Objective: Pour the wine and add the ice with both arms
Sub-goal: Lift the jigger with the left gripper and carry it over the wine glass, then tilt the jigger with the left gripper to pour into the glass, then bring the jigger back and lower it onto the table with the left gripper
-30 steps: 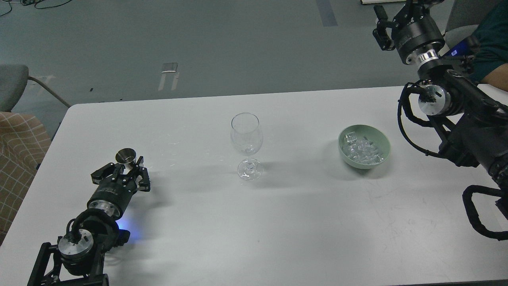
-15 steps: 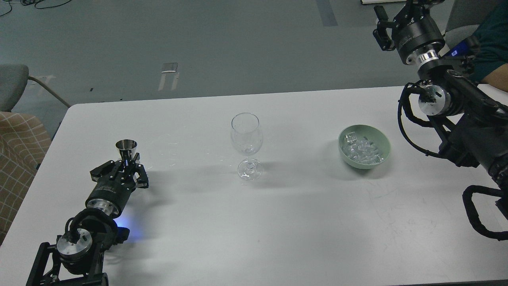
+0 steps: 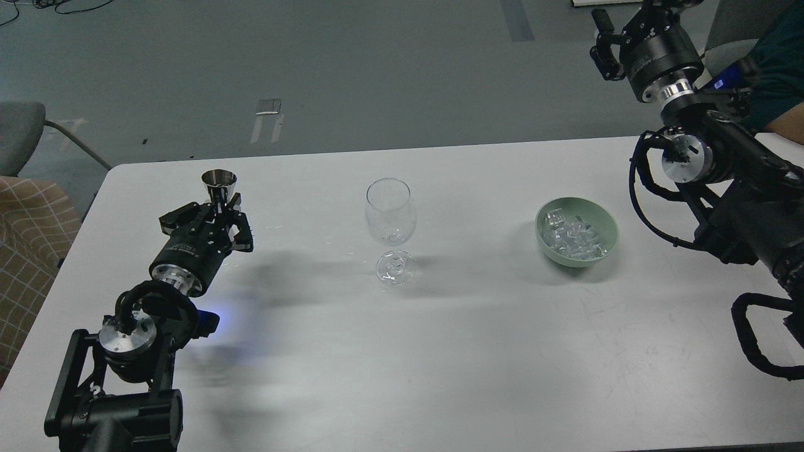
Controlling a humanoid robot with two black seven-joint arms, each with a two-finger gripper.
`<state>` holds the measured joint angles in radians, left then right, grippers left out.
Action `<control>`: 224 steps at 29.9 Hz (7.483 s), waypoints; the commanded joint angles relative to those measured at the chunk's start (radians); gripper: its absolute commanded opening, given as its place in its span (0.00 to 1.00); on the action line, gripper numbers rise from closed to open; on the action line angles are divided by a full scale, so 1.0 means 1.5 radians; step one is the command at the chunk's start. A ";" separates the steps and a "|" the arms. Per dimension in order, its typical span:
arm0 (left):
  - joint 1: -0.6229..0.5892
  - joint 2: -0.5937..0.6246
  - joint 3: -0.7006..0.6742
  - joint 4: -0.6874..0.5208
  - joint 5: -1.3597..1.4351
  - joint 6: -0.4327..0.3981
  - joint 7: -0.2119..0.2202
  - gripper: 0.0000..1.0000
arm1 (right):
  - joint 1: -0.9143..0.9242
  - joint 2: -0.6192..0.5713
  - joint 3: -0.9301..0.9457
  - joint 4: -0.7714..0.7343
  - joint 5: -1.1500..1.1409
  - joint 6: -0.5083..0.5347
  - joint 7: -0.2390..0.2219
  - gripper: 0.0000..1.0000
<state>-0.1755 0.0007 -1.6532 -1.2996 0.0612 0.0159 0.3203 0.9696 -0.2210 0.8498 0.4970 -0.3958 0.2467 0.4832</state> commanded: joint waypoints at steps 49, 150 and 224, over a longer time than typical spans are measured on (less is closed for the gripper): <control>-0.035 0.000 0.271 -0.195 0.155 0.133 0.003 0.00 | -0.011 0.002 -0.015 0.005 0.000 0.001 0.001 1.00; -0.070 0.064 0.330 -0.240 0.442 0.126 0.038 0.00 | -0.019 0.002 -0.014 0.007 0.001 0.000 0.004 1.00; -0.093 0.113 0.300 -0.262 0.531 0.166 0.052 0.00 | -0.022 0.003 -0.013 0.007 0.001 0.000 0.004 1.00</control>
<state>-0.3218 0.1741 -1.1498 -1.6934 0.9993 0.2443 0.4043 0.9372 -0.2179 0.8302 0.5077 -0.3942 0.2470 0.4888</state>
